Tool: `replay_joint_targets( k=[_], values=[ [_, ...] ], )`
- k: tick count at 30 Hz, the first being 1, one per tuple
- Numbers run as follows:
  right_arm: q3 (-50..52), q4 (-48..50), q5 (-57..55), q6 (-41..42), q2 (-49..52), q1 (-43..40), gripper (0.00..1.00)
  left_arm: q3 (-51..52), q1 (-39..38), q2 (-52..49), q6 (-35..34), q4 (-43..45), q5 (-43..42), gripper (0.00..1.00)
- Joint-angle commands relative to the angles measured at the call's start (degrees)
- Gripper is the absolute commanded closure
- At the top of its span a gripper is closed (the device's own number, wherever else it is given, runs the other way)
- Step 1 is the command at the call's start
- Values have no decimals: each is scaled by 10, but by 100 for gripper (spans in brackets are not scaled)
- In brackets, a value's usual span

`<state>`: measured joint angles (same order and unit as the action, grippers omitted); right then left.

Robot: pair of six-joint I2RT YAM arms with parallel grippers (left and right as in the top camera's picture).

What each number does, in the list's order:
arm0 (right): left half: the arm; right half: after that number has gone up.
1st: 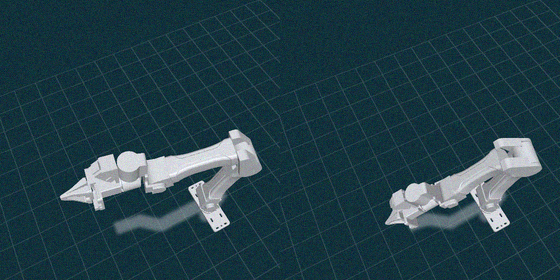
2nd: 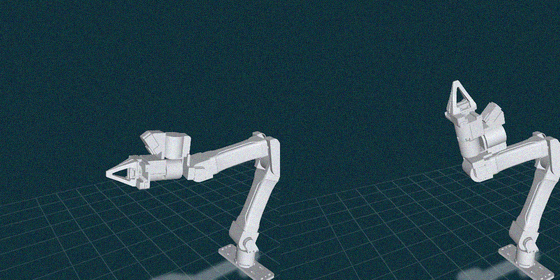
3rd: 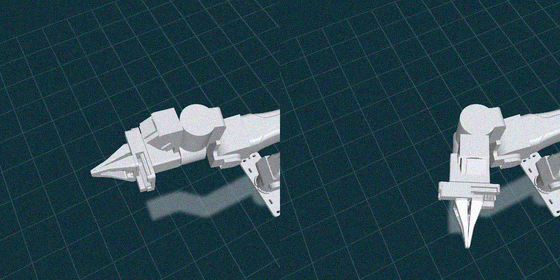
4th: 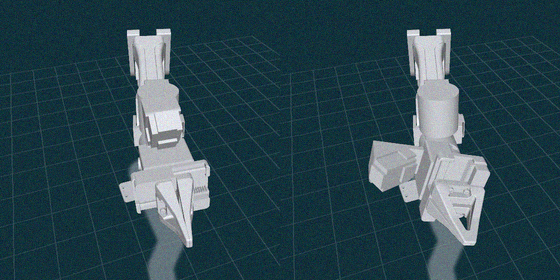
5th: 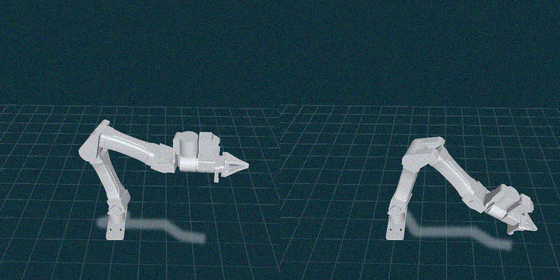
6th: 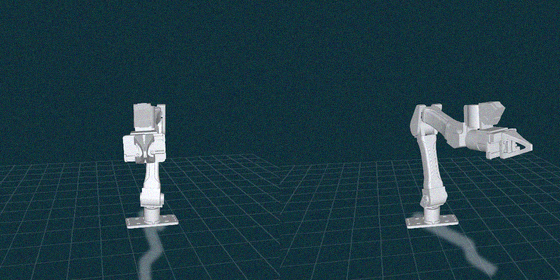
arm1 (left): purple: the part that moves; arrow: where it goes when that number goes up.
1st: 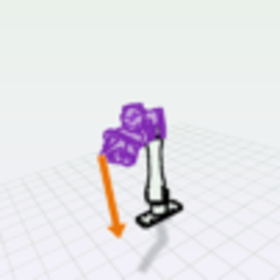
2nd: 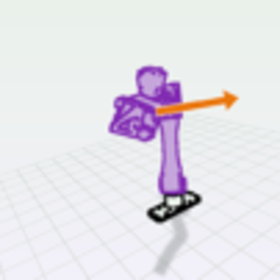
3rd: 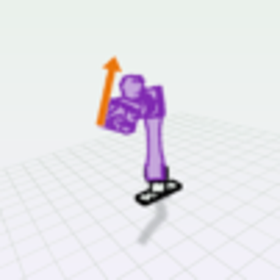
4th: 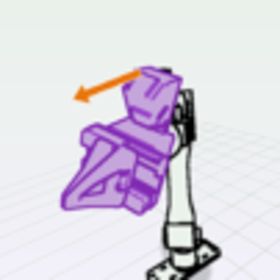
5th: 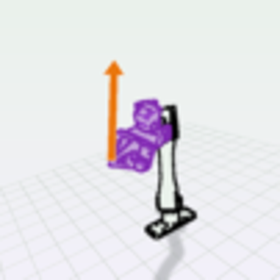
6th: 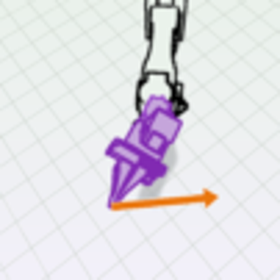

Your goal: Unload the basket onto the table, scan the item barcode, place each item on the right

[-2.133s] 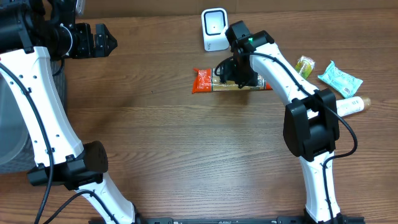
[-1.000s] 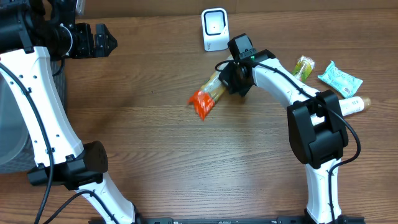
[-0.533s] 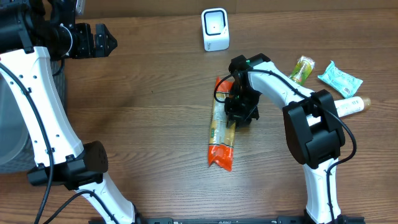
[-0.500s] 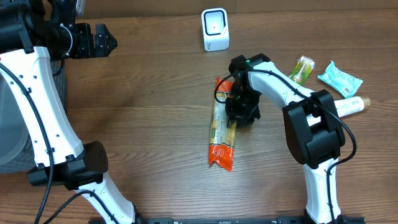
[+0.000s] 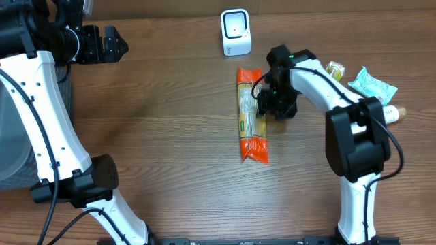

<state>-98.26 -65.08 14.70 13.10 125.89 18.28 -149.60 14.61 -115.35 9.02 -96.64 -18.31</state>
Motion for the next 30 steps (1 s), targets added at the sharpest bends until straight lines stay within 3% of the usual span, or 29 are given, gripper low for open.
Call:
replay_joint_targets(
  k=[1, 4, 7, 15, 22, 30],
  values=[
    [-13, 8, -2, -26, -104, 6, 32, -1, -4, -6, 2, 0, -8, 0],
    [-12, 1, -12, -38, -124, 21, 14, -1, -4, -6, 2, 0, -8, 0],
    [6, -1, -13, -37, -113, 38, 9, -1, -4, -6, 2, 0, -8, 0],
    [95, 18, 28, -27, -71, 34, 6, -1, -4, -6, 2, 0, -8, 1],
    [189, 131, 223, -122, -69, -31, 4, -1, -4, -6, 2, 0, -8, 1],
    [250, 200, 235, -149, -69, -29, 4, -1, -4, -6, 2, 0, -8, 0]
  ],
)
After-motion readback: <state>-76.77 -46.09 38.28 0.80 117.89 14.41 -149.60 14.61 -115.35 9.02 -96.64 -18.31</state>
